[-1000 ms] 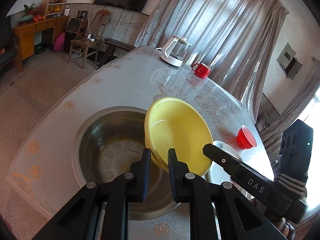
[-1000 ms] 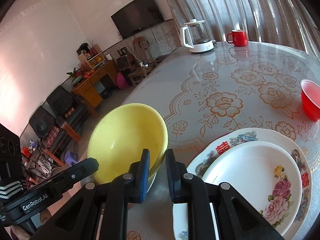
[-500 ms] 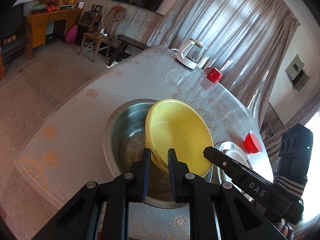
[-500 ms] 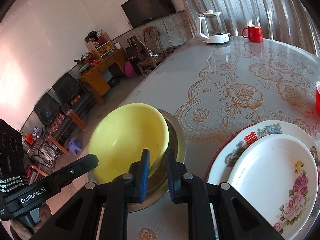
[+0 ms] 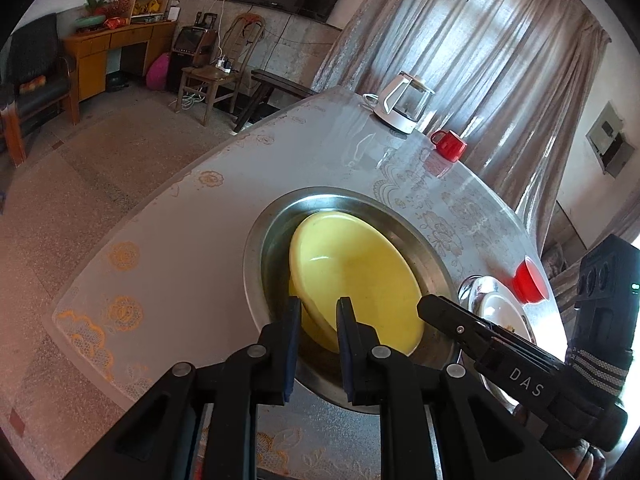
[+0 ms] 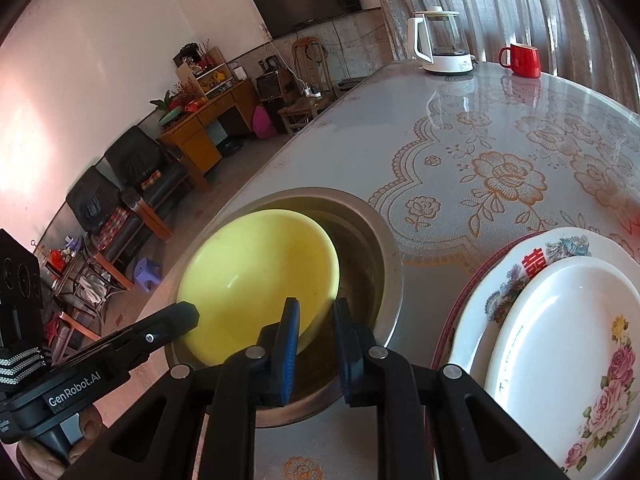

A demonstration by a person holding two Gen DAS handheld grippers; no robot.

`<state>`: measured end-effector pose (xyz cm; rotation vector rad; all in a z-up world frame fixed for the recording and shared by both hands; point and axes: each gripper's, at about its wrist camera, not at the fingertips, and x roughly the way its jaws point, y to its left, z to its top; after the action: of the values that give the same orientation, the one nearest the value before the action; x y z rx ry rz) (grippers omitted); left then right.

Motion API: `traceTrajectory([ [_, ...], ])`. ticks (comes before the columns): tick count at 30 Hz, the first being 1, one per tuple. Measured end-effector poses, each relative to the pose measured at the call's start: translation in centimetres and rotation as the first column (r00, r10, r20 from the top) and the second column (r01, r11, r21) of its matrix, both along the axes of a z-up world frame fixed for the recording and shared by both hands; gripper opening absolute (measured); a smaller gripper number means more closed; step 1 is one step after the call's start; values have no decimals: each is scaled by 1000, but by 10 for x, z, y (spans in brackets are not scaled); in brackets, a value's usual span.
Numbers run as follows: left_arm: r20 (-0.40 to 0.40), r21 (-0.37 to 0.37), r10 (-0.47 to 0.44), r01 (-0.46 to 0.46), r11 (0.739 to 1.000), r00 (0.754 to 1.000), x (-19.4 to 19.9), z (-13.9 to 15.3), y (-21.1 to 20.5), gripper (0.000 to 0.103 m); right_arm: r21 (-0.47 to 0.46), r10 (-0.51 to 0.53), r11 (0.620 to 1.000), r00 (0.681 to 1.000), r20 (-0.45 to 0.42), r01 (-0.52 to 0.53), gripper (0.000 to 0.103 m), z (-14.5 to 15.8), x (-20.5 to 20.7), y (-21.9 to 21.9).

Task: Organize plates and bowls
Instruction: 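Lower the yellow bowl into the steel basin and open both grippers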

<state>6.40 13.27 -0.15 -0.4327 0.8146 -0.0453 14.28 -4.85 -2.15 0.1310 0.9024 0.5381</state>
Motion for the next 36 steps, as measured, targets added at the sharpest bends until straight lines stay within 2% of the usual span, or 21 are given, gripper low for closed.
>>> traceTrajectory([
  [20,16,60,-23,22,998,1000,0,-3,-10,19,8,10,1000,1000,8,-10,15,-2,-4,1],
  [25,16,77,-20,19,997,1000,-2,-2,-12,20,9,16,1000,1000,15,-16,18,-2,-6,1],
  [28,18,90,-19,17,996,1000,-4,0,-14,20,12,12,1000,1000,25,-13,24,-1,-9,-1],
  [36,35,128,-18,14,992,999,-7,3,-20,20,12,5,1000,999,37,-5,26,3,-15,-3],
])
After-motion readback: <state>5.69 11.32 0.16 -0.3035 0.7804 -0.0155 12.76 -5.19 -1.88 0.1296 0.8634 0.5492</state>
